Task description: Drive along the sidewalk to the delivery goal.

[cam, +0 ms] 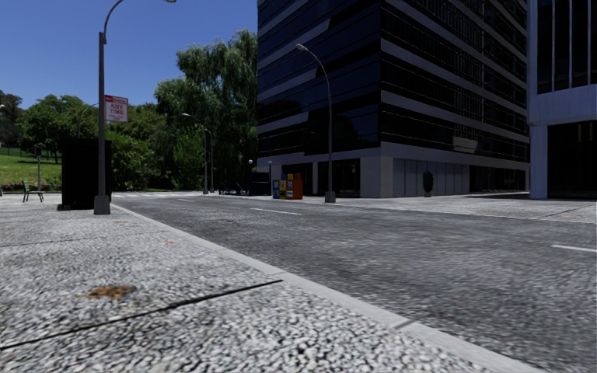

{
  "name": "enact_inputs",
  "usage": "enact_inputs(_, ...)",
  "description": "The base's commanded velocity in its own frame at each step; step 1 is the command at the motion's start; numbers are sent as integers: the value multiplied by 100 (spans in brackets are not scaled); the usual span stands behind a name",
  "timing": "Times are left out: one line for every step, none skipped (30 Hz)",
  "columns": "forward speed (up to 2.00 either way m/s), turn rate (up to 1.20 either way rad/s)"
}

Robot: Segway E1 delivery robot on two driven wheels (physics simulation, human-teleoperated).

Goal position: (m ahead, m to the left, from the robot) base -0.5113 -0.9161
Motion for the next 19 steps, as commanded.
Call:
enact_inputs(0,0)
enact_inputs(0,0)
enact_inputs(0,0)
enact_inputs(0,0)
enact_inputs(0,0)
enact_inputs(0,0)
enact_inputs(0,0)
enact_inputs(0,0)
enact_inputs(0,0)
enact_inputs(0,0)
enact_inputs(0,0)
enact_inputs(0,0)
enact_inputs(0,0)
enact_inputs(0,0)
enact_inputs(0,0)
enact_inputs(0,0)
enact_inputs(0,0)
enact_inputs(0,0)
enact_inputs(0,0)
